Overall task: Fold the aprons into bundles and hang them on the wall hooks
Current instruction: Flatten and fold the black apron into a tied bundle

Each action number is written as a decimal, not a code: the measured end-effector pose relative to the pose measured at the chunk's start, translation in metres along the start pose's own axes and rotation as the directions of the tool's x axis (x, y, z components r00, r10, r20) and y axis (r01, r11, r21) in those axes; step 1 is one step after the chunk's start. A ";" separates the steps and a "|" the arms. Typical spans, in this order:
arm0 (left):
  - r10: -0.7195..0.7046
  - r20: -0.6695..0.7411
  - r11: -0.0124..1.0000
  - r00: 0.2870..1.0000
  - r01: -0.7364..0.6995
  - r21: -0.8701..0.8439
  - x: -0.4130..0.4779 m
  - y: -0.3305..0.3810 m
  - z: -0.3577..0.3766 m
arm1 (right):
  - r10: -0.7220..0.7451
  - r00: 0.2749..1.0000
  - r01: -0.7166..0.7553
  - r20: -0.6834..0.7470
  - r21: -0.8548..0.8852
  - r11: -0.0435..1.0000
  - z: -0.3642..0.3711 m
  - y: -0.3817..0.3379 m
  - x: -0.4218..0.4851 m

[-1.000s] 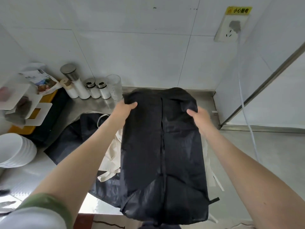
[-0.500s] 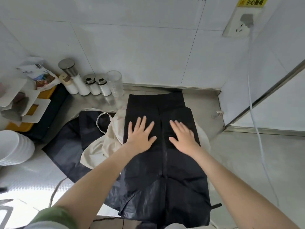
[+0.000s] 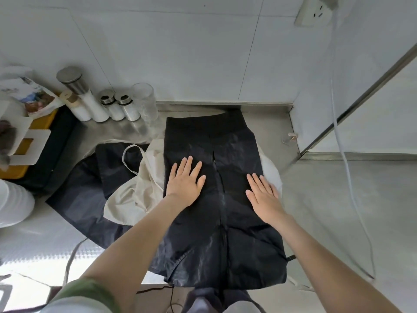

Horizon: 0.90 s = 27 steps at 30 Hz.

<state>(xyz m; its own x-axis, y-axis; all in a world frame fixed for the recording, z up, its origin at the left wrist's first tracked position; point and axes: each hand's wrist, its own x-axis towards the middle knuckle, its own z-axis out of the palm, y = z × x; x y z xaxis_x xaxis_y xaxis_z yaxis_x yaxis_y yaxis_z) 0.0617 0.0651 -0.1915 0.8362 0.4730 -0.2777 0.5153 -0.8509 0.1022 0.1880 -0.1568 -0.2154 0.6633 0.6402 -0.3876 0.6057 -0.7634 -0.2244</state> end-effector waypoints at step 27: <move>-0.634 0.494 -0.057 0.595 0.601 -0.797 -0.224 0.015 0.081 | 0.382 0.909 -0.416 0.165 0.385 0.824 0.071 0.040 -0.202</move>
<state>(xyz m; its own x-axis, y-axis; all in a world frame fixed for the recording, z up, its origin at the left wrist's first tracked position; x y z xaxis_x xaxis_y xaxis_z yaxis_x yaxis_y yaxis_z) -0.1327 -0.0722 -0.2054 0.0777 0.7084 -0.7016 0.6229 0.5149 0.5889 0.0466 -0.3226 -0.2096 0.7618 0.2764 -0.5859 0.0542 -0.9284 -0.3675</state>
